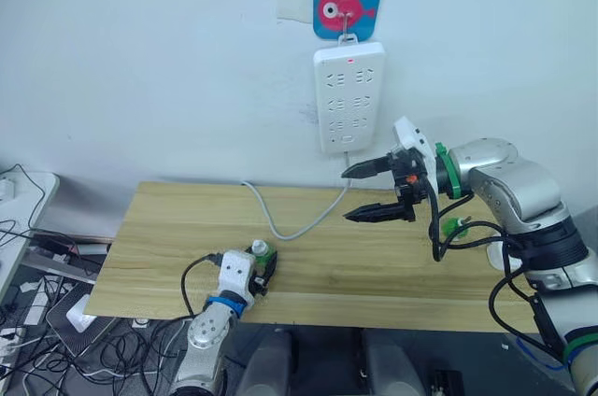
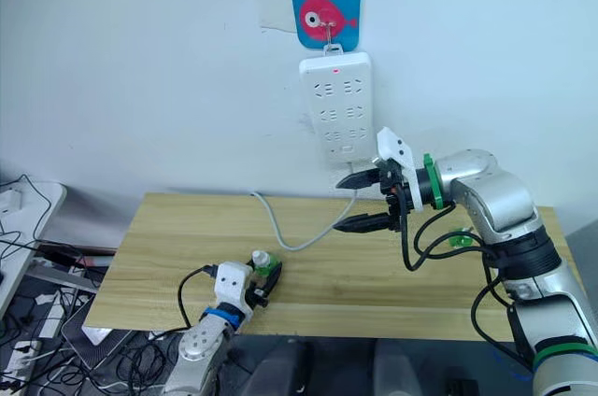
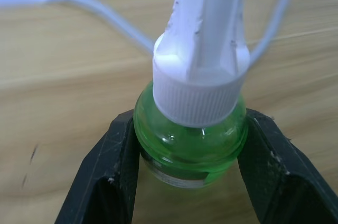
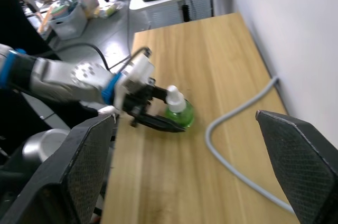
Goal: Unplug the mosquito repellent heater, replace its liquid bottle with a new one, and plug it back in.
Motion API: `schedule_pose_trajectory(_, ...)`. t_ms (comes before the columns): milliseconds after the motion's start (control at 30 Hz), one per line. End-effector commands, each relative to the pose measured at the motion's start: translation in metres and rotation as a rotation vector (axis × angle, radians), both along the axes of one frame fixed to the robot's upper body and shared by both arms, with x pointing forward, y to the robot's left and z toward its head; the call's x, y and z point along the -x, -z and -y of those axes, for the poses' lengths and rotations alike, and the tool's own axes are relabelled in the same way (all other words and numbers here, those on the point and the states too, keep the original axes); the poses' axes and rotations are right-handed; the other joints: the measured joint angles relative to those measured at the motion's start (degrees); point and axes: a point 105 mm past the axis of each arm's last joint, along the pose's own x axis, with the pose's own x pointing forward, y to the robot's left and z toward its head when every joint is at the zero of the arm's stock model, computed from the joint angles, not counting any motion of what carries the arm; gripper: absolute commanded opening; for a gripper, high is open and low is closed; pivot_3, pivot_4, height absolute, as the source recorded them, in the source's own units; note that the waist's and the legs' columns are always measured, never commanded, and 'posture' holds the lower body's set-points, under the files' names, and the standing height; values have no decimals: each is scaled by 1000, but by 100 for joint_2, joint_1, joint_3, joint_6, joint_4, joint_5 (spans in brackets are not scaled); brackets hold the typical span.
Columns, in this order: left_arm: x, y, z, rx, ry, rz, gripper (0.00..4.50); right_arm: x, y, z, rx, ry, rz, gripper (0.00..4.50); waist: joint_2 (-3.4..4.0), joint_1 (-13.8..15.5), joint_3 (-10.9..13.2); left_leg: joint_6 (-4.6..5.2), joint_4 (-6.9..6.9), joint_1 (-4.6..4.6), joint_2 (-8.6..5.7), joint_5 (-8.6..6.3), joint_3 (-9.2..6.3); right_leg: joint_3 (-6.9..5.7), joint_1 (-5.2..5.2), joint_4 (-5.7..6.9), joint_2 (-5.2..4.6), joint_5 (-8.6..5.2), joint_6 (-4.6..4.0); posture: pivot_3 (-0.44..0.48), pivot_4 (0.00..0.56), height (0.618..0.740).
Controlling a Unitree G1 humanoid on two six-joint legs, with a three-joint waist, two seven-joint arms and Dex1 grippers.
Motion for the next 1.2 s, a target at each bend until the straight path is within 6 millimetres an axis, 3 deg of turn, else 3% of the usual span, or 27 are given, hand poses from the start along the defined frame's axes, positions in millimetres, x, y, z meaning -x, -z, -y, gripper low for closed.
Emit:
schedule_pose_trajectory(33, -6, -46, 33, 16, 199, 48, 2241, -3, 8, 0, -33, 15, 47, 4500, 0, -3, 0, 0, 0, 1, 0, 0, 2, 2, 1, -2, 0, 0, 0, 21, 262, 740)
schedule_pose_trajectory(200, -12, -79, 57, 57, 377, 1, 2241, -7, 12, -9, -105, 51, 57, 4500, 3, -43, 1, -1, 0, 1, -2, 1, 10, 8, -2, 2, 3, 1, 1, 2, 249, 740)
schedule_pose_trajectory(433, -18, -102, 76, 105, 515, -36, 2241, -9, 11, -20, -180, 100, 50, 4500, 3, -147, 1, -26, 0, 3, 3, 15, 5, 9, -3, 3, 14, 0, 1, -47, 230, 740)
schedule_pose_trajectory(867, -17, -113, 91, -9, 683, -48, 2241, -12, 28, -22, -204, 148, 62, 4500, 4, -190, 0, -33, 3, 4, 0, 20, 11, 15, -5, 5, 18, 1, 2, -72, 208, 740)
schedule_pose_trajectory(967, -18, -114, 91, -15, 682, -44, 2241, -10, 33, -23, -197, 137, 67, 3873, 5, -189, -1, -36, 4, 5, 1, 21, 10, 15, -5, 9, 19, 1, 1, -67, 208, 740)
schedule_pose_trajectory(1200, -17, -114, 89, -27, 672, -40, 2241, -8, 36, -25, -187, 119, 66, 1313, 5, -185, -1, -37, 4, 5, 1, 22, 10, 15, -5, 11, 23, 1, 2, -51, 205, 740)
